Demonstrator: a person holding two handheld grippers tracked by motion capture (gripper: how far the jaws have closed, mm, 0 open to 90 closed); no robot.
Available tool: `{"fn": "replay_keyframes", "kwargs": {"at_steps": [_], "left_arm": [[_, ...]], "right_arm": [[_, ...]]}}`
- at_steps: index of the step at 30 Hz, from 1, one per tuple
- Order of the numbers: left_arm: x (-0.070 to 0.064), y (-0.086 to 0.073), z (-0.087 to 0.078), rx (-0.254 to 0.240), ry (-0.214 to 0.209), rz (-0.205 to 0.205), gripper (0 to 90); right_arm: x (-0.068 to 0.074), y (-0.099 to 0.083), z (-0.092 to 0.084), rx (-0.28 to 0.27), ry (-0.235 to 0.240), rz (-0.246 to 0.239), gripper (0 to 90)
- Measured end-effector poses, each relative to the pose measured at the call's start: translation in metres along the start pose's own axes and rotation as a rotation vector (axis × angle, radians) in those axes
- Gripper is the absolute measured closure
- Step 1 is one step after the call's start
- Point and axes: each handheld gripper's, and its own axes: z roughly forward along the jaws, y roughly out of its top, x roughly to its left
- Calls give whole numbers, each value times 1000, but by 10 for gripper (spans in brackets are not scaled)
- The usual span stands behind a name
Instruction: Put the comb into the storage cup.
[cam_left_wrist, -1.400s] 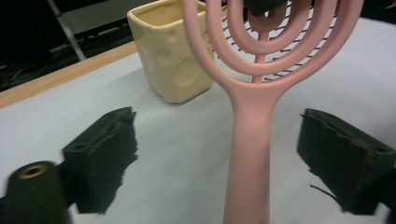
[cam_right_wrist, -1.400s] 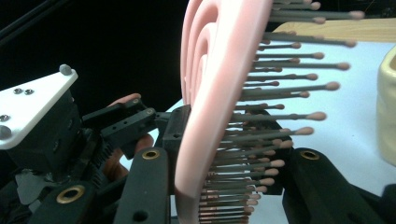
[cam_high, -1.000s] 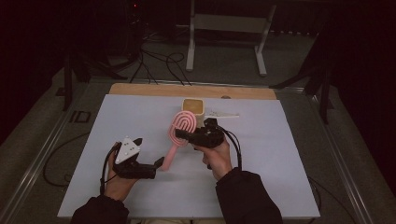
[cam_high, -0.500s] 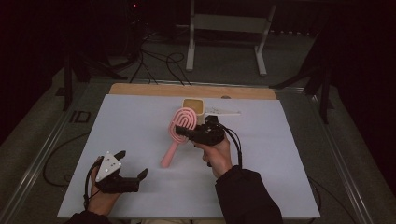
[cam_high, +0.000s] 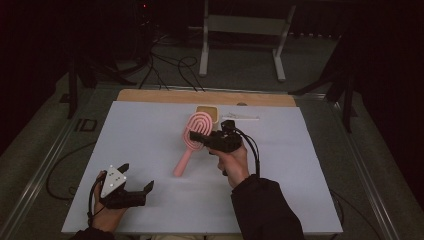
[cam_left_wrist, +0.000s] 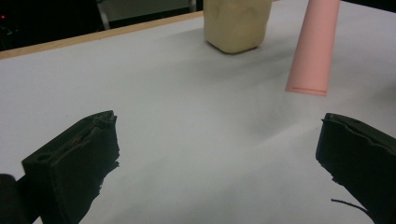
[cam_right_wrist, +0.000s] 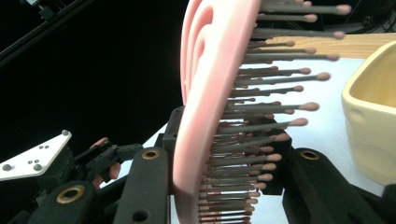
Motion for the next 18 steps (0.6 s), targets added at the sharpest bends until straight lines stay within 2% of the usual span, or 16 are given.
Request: {"fn": "replay_keyframes", "kwargs": {"at_steps": [6, 18], "left_arm": [[-2, -2, 4, 12, 2, 4, 0], [-3, -4, 5, 9, 11, 4, 0]], "right_arm": [[-4, 3, -2, -9, -4, 9, 638], [-1, 14, -3, -23, 12, 18, 638]]}}
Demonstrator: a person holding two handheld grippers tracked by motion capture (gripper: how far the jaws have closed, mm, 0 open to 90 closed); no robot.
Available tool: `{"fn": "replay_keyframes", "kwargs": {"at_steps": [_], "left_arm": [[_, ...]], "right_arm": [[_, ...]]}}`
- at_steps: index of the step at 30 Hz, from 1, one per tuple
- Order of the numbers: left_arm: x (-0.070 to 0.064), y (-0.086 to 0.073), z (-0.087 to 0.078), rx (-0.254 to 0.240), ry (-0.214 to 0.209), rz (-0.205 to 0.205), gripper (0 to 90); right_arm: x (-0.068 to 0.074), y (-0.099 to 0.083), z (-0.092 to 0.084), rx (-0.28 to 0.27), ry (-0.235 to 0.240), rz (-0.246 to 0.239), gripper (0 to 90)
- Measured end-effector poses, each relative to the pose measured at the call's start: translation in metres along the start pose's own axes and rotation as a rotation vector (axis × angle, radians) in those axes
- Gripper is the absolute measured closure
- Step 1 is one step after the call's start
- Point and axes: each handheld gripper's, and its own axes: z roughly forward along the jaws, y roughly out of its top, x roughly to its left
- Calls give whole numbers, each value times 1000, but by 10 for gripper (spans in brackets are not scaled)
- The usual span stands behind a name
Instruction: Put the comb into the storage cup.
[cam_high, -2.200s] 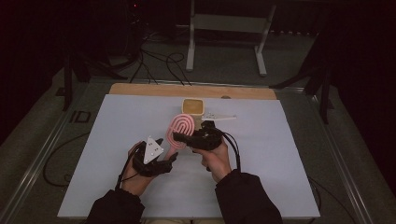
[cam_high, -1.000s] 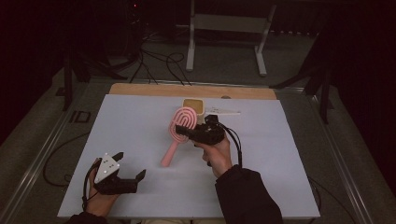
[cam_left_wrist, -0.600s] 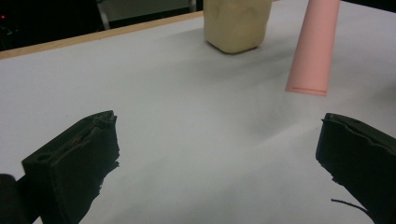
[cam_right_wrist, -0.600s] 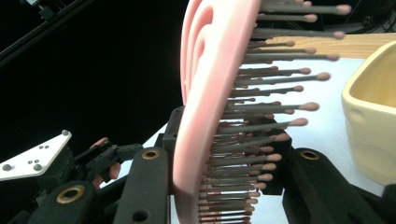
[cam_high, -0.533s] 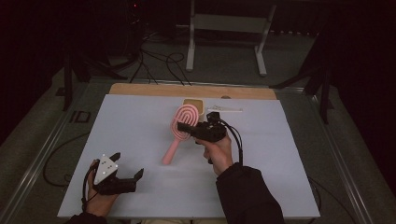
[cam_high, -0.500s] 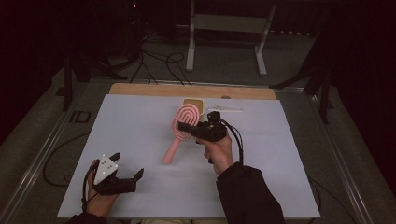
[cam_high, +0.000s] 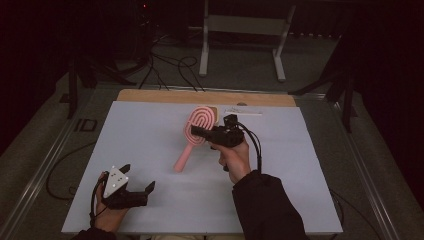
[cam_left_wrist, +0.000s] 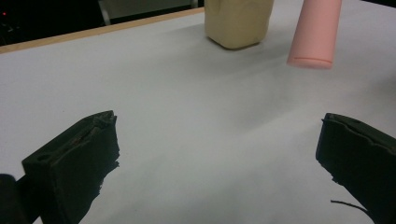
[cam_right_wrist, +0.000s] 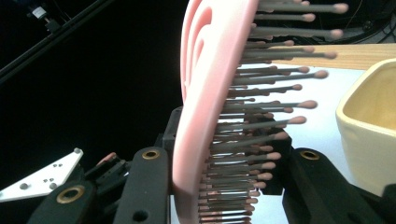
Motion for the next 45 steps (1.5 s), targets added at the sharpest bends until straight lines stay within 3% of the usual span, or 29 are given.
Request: {"fn": "replay_keyframes", "kwargs": {"at_steps": [12, 45], "left_arm": [[-1, 0, 0, -4, 16, 11, 0], [-3, 4, -2, -11, 26, 39, 0]], "right_arm": [[0, 15, 0, -21, 11, 1, 638], [-7, 42, 2, -34, -27, -4, 638]]}}
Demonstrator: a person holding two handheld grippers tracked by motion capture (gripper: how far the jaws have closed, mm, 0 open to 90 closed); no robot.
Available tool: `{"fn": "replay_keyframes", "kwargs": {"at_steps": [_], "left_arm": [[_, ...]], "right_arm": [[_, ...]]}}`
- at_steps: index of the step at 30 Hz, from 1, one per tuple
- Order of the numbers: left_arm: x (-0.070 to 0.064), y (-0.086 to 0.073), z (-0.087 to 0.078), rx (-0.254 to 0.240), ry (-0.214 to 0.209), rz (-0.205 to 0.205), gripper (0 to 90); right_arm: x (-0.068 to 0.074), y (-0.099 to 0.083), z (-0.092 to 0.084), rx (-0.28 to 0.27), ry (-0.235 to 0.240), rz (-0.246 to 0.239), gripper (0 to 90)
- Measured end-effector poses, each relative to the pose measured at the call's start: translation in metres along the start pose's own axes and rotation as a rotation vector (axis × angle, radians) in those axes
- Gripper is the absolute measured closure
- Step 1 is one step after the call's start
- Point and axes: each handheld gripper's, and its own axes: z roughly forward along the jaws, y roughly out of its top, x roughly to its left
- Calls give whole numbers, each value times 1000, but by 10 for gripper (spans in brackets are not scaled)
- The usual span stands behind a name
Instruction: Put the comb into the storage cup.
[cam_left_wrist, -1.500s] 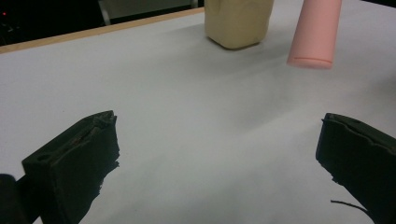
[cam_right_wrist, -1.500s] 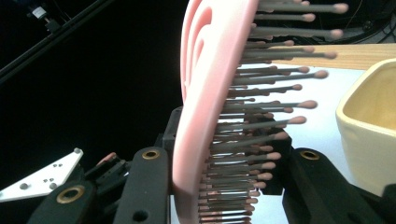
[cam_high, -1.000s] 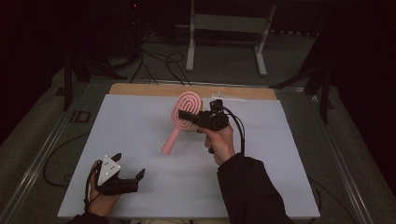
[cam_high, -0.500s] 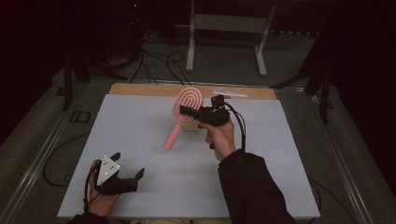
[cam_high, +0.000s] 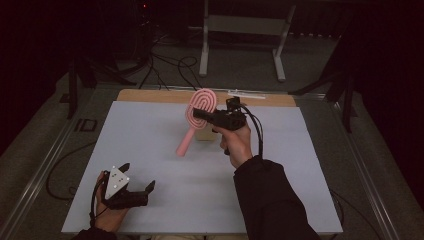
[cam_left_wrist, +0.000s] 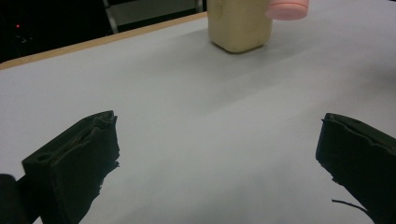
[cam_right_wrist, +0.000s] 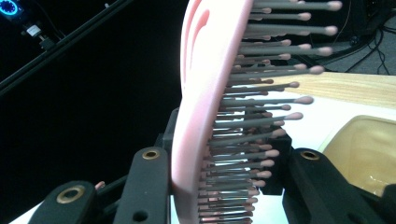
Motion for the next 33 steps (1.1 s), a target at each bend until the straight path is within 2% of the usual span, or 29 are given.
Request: {"fn": "replay_keyframes", "kwargs": {"at_steps": [7, 12, 26, 33], "left_arm": [[1, -1, 0, -5, 0, -6, 0], [2, -2, -1, -9, 0, -25, 0], [4, -2, -1, -14, 3, -44, 0], [4, -2, -2, -16, 6, -41, 0]], "right_arm": [[-3, 4, 0, -2, -12, 8, 638], [-3, 9, 0, -6, -16, 2, 638], [-5, 19, 4, -9, -39, -7, 638], [-6, 24, 6, -14, -51, -6, 639]]}}
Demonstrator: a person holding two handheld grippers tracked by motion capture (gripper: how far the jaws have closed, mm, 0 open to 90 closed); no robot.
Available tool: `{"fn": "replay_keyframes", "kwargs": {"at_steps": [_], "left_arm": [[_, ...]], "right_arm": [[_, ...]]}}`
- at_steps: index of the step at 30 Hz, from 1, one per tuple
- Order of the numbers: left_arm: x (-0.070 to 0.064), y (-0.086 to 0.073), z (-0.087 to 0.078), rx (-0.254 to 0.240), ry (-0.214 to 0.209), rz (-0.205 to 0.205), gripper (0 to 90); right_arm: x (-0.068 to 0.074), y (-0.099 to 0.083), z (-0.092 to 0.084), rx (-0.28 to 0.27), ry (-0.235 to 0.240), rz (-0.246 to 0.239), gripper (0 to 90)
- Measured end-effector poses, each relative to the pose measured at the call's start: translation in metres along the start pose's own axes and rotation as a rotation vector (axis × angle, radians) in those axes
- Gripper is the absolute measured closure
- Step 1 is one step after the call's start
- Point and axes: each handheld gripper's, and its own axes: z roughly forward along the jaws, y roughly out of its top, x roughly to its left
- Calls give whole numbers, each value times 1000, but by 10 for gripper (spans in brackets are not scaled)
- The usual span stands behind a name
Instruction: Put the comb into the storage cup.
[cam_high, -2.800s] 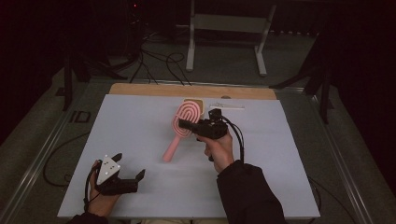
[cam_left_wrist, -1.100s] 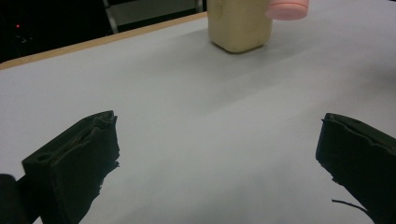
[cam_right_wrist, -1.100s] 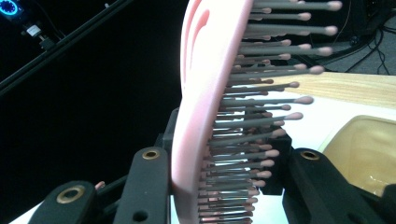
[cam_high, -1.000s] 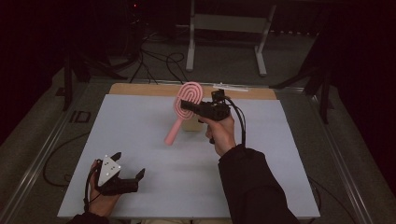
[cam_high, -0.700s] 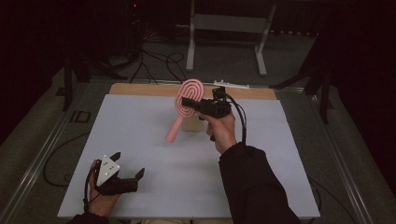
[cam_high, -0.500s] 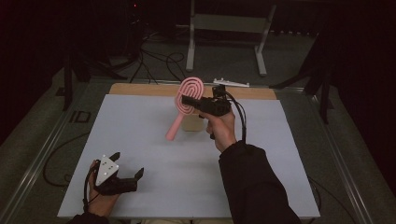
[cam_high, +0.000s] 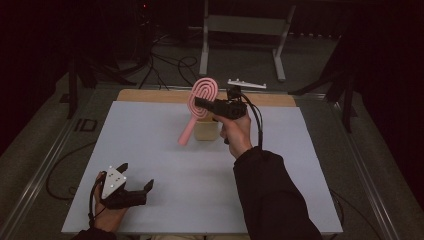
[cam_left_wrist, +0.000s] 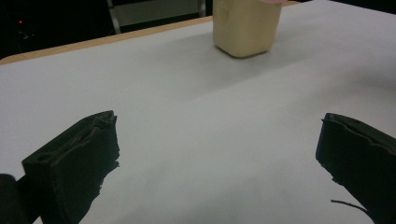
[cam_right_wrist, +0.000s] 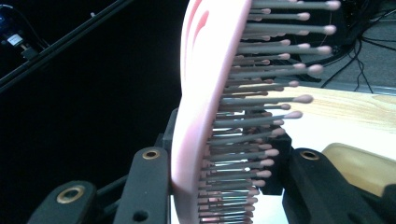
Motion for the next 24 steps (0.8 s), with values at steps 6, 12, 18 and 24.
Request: {"fn": "replay_keyframes", "kwargs": {"at_steps": [6, 12, 18, 24], "left_arm": [[0, 0, 0, -5, 2, 2, 0], [0, 0, 0, -9, 1, 1, 0], [0, 0, -1, -10, -1, -1, 0], [0, 0, 0, -10, -2, -2, 0]], "right_arm": [[-2, 4, 2, -5, -14, -3, 639], [-4, 7, 4, -5, -28, -4, 639], [-9, 9, 4, -11, -36, 10, 639], [-13, 11, 5, -13, -46, 21, 639]]}}
